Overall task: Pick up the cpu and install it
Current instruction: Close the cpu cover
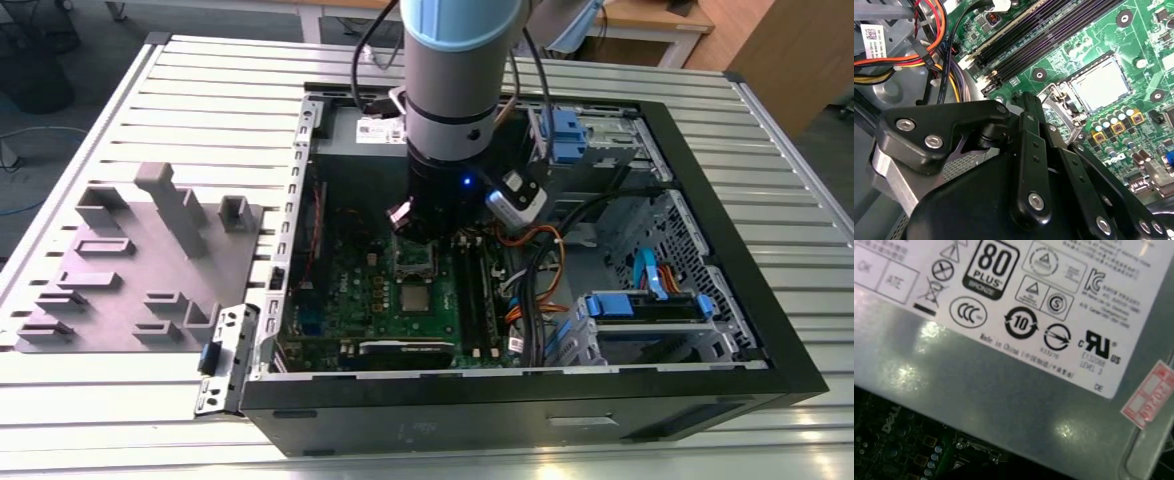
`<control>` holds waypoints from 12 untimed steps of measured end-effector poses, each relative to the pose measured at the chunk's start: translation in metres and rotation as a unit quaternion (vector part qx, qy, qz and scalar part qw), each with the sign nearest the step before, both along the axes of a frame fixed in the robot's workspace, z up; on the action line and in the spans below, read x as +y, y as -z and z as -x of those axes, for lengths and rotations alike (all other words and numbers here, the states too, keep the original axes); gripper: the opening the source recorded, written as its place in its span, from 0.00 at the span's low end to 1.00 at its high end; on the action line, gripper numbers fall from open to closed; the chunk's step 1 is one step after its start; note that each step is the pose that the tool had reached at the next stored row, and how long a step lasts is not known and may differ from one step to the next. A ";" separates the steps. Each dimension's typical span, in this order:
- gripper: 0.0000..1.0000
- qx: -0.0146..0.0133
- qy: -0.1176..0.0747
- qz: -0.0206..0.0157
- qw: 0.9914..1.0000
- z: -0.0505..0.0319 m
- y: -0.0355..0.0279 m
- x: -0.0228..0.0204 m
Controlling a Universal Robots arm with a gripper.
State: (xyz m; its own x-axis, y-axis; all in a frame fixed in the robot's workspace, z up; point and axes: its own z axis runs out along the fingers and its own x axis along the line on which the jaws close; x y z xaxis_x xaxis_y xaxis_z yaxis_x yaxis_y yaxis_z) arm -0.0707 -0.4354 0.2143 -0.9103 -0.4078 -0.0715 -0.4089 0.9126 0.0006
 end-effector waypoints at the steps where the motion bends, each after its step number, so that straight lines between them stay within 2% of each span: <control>1: 0.11 0.000 0.000 0.000 1.000 -0.0001 -0.0010 -0.0007; 8: 0.11 0.000 0.000 0.000 1.000 -0.0017 -0.0077 -0.0063; 12: 0.11 0.001 0.000 0.000 1.000 -0.0042 -0.0093 -0.0099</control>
State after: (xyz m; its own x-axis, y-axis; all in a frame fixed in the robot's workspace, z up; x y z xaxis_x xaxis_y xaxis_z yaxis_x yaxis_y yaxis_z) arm -0.0665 -0.4453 0.2237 -0.9104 -0.4078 -0.0700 -0.4088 0.9126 0.0012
